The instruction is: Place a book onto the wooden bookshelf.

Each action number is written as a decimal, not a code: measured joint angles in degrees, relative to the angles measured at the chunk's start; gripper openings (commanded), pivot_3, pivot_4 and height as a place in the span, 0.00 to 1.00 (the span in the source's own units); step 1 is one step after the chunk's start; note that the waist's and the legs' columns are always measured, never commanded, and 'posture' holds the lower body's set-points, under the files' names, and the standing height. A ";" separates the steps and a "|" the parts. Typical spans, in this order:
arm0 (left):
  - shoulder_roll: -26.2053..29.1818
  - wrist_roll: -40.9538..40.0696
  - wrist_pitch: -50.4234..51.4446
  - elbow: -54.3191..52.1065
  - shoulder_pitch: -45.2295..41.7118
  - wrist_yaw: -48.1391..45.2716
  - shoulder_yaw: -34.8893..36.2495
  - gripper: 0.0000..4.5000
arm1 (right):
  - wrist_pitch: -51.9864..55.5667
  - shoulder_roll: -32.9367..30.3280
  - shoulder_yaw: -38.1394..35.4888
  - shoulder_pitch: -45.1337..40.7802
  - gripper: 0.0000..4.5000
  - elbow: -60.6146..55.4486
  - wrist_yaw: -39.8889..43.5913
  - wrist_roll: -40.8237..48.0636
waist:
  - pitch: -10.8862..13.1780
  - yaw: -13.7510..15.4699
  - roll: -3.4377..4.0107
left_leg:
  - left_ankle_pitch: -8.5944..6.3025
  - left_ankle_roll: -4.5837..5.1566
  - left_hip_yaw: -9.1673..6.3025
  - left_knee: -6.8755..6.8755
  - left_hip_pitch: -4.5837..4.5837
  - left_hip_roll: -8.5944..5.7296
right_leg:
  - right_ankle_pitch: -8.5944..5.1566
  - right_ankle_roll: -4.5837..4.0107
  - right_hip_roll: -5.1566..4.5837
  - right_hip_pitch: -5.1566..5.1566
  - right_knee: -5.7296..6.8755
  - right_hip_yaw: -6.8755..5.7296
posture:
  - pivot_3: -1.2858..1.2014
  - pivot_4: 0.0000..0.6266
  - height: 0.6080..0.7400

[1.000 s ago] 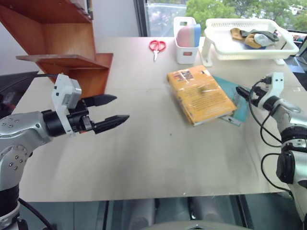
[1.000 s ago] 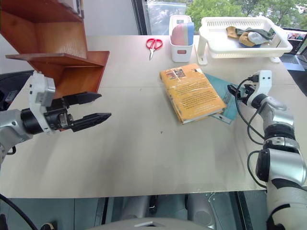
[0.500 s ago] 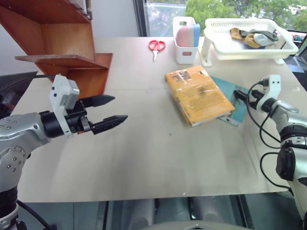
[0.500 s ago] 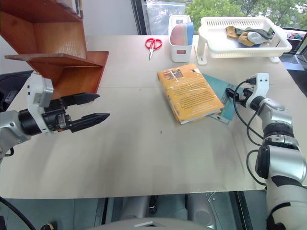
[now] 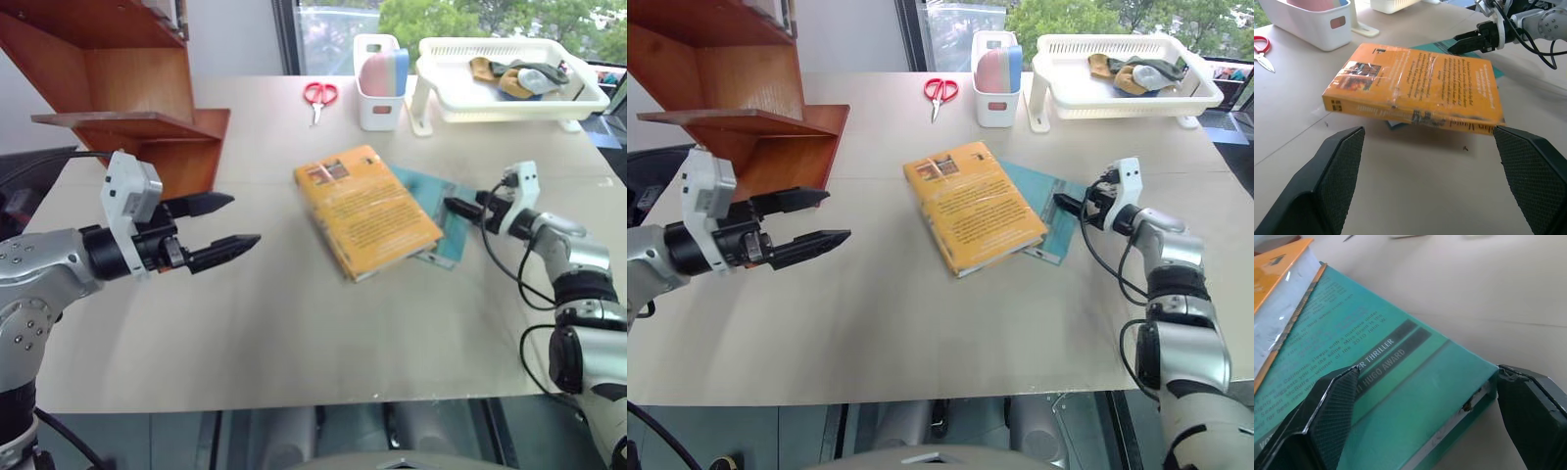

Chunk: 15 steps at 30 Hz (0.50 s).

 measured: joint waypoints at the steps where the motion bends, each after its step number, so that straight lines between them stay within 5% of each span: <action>1: -0.05 -0.04 0.00 -0.58 0.87 0.06 0.25 0.98 | 2.34 0.65 0.13 1.94 1.00 -4.45 -0.77 0.75 | 0.00 0.04 0.00 | 0.00 0.00 0.00 0.00 -0.01 -0.01 | 0.00 0.00 -0.01 0.00 0.00 0.00 | 0.52 0.24 1.00; 9: -0.75 -0.05 0.00 -1.10 1.72 0.93 0.76 0.98 | 15.18 2.60 0.56 10.24 1.00 -24.98 -5.66 5.28 | 0.00 0.15 0.00 | 0.00 0.00 -0.02 0.01 -0.02 -0.01 | 0.00 0.00 -0.02 -0.02 0.02 -0.01 | 0.52 0.24 1.00; 15: -1.70 -0.05 -0.03 -1.26 1.71 1.13 0.64 0.98 | 16.66 2.75 0.17 10.71 1.00 -28.60 -8.38 6.69 | 0.00 0.15 0.00 | 0.00 0.00 -0.01 0.00 -0.02 -0.02 | 0.00 0.00 -0.01 -0.03 0.01 -0.01 | 0.52 0.24 1.00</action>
